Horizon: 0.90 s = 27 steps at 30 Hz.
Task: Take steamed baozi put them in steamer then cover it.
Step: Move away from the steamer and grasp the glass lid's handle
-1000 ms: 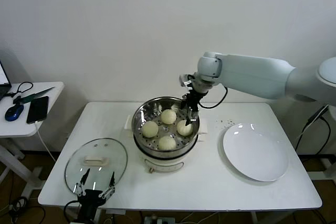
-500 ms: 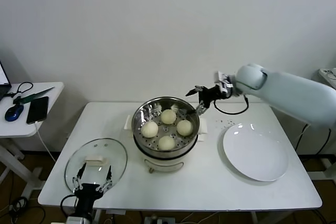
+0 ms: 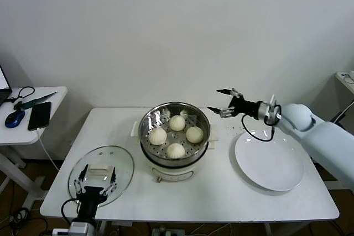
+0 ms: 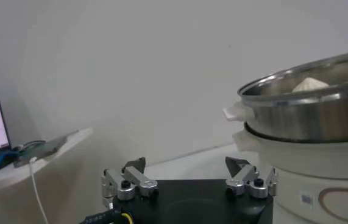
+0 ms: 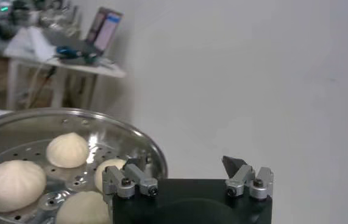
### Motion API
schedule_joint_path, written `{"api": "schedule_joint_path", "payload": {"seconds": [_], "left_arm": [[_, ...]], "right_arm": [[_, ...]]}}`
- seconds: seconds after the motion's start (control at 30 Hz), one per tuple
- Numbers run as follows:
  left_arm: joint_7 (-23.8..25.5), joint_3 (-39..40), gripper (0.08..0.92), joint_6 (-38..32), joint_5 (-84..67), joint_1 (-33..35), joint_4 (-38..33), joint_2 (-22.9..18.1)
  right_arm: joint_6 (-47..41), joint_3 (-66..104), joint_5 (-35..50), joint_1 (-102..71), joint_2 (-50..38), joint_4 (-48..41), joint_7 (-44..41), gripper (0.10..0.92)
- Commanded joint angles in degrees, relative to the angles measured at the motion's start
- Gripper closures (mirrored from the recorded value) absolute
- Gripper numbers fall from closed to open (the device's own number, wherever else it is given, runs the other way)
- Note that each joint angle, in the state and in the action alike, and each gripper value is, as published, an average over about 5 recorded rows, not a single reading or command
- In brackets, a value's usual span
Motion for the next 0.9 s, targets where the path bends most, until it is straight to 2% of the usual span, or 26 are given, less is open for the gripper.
{"api": "schedule_joint_path", "payload": {"seconds": [0.03, 0.33, 0.53, 0.67, 0.9], "left_arm": [[0.52, -1.41, 0.177, 0.64, 11.01, -0.11, -0.77, 0.13], [2.79, -4.32, 0.177, -2.37, 40.46, 0.02, -3.08, 0.72], [4.49, -4.26, 0.177, -1.60, 60.83, -0.95, -2.74, 1.76], [4.61, -3.49, 0.177, -0.13, 69.96, -2.35, -0.06, 2.21], [0.20, -3.75, 0.177, -0.07, 77.55, -6.02, 9.93, 1.94]], "right_arm": [[1.28, 36.23, -5.80, -35.05, 2.33, 6.42, 8.09, 0.203], [-7.37, 53.18, -9.66, -50.69, 14.87, 13.71, 13.58, 0.203], [-7.99, 57.29, -12.85, -55.74, 18.54, 13.09, 12.91, 0.203], [-5.95, 58.13, -13.74, -56.73, 19.83, 10.05, 11.49, 0.203], [-3.65, 58.69, -14.47, -57.93, 21.66, 7.76, 9.71, 0.203]]}}
